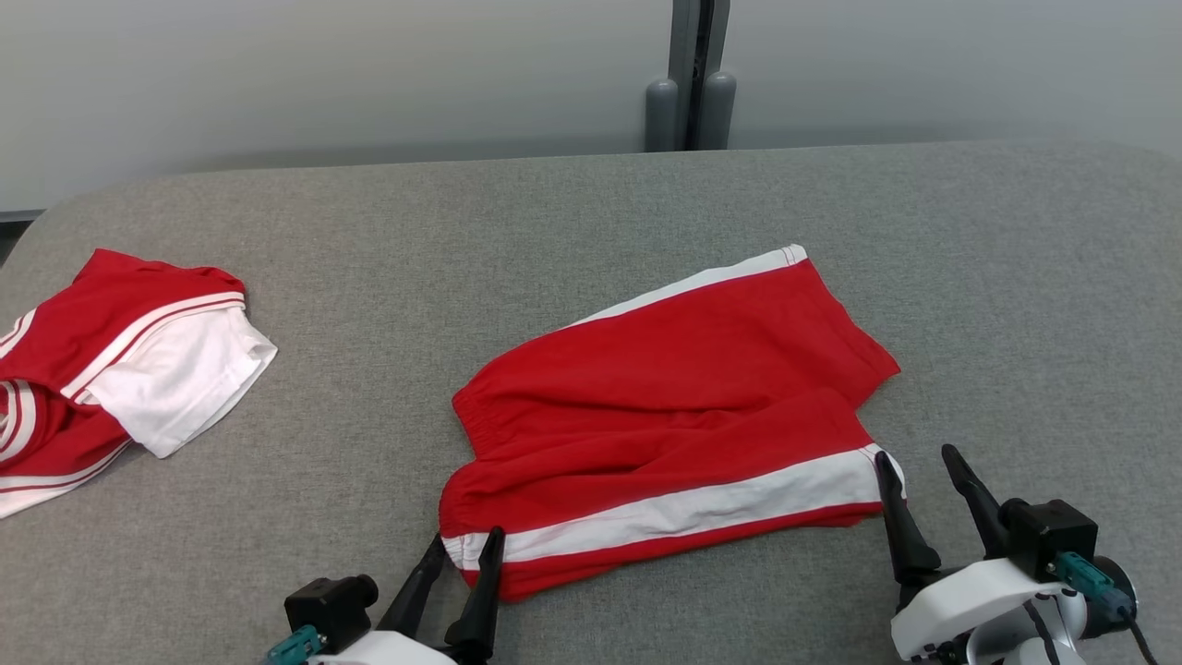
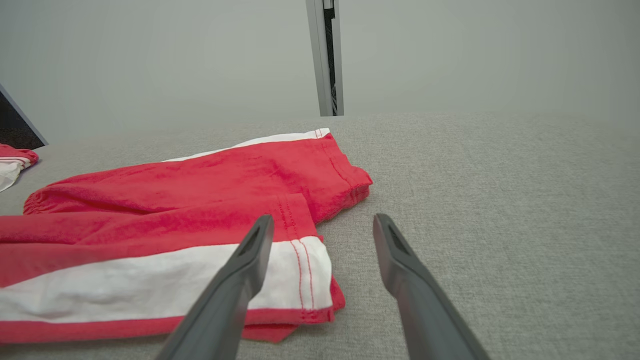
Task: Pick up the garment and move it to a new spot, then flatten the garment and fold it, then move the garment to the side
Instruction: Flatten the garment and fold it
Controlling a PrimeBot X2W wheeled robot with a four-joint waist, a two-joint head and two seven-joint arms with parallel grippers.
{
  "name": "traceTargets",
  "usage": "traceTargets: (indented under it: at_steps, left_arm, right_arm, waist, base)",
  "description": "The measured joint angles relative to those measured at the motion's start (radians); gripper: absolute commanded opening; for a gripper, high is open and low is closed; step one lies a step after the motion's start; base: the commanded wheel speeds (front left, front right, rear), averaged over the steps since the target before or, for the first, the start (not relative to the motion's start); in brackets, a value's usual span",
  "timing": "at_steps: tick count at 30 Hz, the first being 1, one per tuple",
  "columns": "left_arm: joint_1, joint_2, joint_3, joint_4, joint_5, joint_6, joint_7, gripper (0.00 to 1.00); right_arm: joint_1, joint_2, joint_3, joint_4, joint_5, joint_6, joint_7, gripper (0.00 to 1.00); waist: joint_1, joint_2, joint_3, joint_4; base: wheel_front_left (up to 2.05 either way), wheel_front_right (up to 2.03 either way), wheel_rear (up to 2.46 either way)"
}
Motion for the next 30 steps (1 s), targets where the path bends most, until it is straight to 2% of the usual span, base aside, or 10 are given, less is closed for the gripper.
traceTargets:
  at_steps: [2,3,10,16,18,19,21,22,23,30]
  left_arm:
    - [-0.001,0.0,-0.012,-0.007,-0.016,0.0,0.0,0.79]
    - [-0.001,0.0,-0.019,-0.011,-0.026,0.0,0.0,0.75]
    - [0.008,-0.001,-0.036,-0.044,-0.061,0.0,0.0,0.68]
    - [0.024,0.0,-0.047,-0.065,-0.066,0.0,0.0,0.74]
    - [0.034,0.0,-0.05,-0.067,-0.072,0.0,0.0,0.71]
    - [0.035,0.0,-0.053,-0.067,-0.072,0.0,0.0,0.67]
    - [0.035,0.0,-0.054,-0.066,-0.074,0.0,0.0,0.43]
    - [0.035,0.0,-0.055,-0.063,-0.074,-0.001,0.0,0.16]
    - [0.035,0.0,-0.058,-0.06,-0.074,-0.002,0.0,0.0]
    - [0.033,0.0,-0.076,-0.052,-0.063,-0.003,0.0,0.0]
  right_arm:
    - [0.0,0.0,0.0,0.0,0.003,0.0,0.0,1.0]
    - [0.0,0.0,0.0,0.0,0.003,0.0,0.0,1.0]
    - [0.0,0.0,0.0,0.006,0.012,0.0,0.0,1.0]
    - [0.0,0.0,0.001,0.016,0.016,0.0,0.0,1.0]
    - [0.001,0.0,0.002,0.018,0.019,0.0,0.0,1.0]
    - [0.001,0.0,0.002,0.021,0.019,0.0,0.0,1.0]
    - [0.002,0.0,0.002,0.029,0.022,0.0,0.0,1.0]
    - [0.002,0.0,0.001,0.035,0.023,0.0,0.0,1.0]
    - [0.002,0.0,-0.001,0.042,0.023,0.0,0.0,1.0]
    - [-0.013,0.0,-0.014,0.107,0.031,0.0,0.0,1.0]
  waist:
    - [0.0,0.0,-0.001,0.002]
    - [0.0,0.0,-0.001,0.003]
    - [0.0,0.0,-0.007,0.019]
    - [0.0,0.0,-0.017,0.033]
    - [0.0,0.0,-0.02,0.037]
    - [0.0,0.0,-0.022,0.039]
    - [0.0001,0.0,-0.025,0.043]
    - [0.0,0.0,-0.026,0.044]
    - [0.0,0.0,-0.027,0.046]
    - [0.0,0.0,-0.017,0.046]
  base:
    - [0.0,0.0,0.0]
    - [0.0,0.0,0.0]
    - [0.0,0.0,0.0]
    - [0.0,0.0,0.0]
    - [0.0,0.0,0.0]
    - [0.0,0.0,0.0]
    - [0.0,0.0,0.0]
    - [0.0,0.0,0.0]
    - [0.0,0.0,0.0]
    - [0.0,0.0,0.0]
